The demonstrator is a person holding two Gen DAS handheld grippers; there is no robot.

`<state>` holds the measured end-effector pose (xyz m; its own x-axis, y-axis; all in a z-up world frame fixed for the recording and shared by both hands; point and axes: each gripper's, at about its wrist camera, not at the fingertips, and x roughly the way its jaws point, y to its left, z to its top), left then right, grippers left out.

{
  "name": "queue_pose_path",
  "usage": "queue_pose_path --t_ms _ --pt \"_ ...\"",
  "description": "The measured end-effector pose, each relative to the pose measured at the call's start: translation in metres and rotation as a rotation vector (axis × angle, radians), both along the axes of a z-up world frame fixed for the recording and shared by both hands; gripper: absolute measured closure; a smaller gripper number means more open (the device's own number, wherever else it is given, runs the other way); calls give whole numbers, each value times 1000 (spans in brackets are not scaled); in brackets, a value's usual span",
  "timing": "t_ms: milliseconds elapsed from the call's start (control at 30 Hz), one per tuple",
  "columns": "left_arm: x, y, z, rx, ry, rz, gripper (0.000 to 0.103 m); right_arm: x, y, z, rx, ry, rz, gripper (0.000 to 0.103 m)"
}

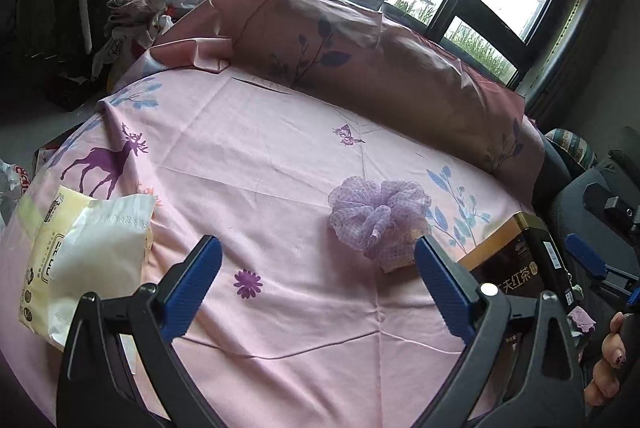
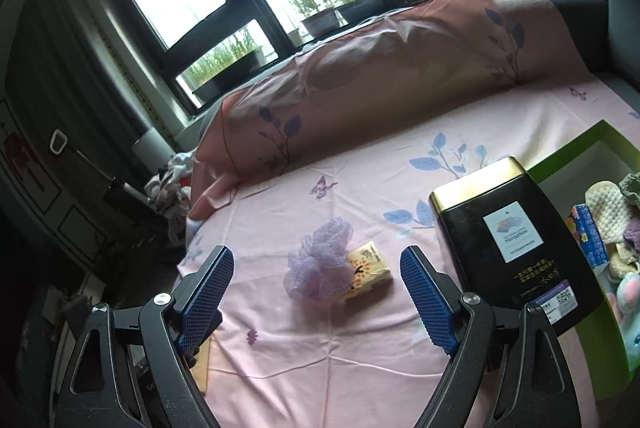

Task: Organize soft objects
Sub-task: 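Move the right tool back over the bed to the purple bath puff, then grasp the purple mesh bath puff with the right tool and lift it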

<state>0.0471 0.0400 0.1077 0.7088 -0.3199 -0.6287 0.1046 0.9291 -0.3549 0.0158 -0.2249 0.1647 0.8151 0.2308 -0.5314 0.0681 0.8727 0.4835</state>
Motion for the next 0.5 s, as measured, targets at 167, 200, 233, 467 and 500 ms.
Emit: queue_pose_path --t_ms 167,200,233,467,500 --pt "4 11 -5 63 35 68 7 44 22 -18 73 134 111 17" --pt "4 13 -5 72 38 74 7 53 25 -23 55 159 105 17" --pt "4 14 -6 79 38 76 7 63 29 -29 27 186 91 17" --pt "7 12 -11 103 71 63 7 135 46 -77 -152 324 27 17" --pt "7 11 -12 114 72 67 7 141 48 -83 -153 337 29 17"
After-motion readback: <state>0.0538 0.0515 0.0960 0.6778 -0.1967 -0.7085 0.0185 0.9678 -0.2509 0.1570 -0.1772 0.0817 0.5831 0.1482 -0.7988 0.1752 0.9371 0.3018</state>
